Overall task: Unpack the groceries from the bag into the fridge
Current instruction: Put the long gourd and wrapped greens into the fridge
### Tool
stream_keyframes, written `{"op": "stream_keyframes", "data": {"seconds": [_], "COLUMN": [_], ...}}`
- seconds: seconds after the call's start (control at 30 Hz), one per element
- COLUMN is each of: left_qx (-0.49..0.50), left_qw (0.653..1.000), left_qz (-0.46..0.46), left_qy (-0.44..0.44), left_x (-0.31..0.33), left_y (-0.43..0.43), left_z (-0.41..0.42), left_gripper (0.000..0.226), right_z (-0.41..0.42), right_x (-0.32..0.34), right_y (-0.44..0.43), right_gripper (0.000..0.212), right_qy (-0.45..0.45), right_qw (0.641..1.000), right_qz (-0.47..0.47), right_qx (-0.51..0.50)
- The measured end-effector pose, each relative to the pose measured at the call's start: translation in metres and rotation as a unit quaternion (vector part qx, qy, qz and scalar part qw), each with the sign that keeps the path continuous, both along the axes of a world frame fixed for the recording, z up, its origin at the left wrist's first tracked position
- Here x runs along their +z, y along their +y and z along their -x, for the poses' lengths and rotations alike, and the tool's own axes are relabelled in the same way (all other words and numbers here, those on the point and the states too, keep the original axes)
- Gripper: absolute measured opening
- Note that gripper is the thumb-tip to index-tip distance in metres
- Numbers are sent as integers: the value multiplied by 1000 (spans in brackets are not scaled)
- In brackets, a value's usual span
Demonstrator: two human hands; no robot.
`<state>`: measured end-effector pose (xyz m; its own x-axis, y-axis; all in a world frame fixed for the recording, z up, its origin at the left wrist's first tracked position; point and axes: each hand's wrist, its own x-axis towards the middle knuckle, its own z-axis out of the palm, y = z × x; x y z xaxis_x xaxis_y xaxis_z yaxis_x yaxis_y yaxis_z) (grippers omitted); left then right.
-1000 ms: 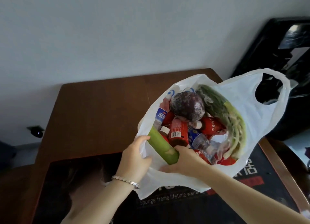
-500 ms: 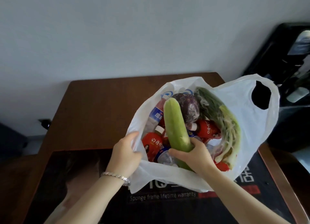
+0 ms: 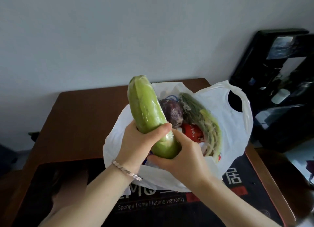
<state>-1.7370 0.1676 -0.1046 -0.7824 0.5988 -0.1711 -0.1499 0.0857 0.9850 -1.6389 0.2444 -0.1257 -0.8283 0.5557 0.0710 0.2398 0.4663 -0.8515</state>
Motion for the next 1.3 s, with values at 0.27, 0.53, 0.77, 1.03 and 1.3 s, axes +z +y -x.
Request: {"op": "stream_keyframes", "data": {"seconds": [0.27,0.53,0.77,1.03,1.3], "left_qx": [97,81,56,-51,-186], "left_qw": [992,988,990,990,960], "left_qz": [16,53,58,40,38], "left_qy": [78,119,114,122,206], "left_x": [23,39,39,45,63], "left_y": [-3,-22,-34,-28,23], "left_z": [2,0,11,36,23], "left_gripper": [34,24,23,26,46], "right_z": [-14,1,7,-5,-69], "right_x": [-1,-64,-44,47,109], "right_y": [89,135,112,66,46], "right_gripper": [63,74,59,51,55], "right_qy": [-259,-406,-269,-91,15], "right_qw": [954,876,941,970,927], "right_qz": [-128,-212,-108,-95,-177], "right_qx": [-75,-152,-173,-205,-331]}}
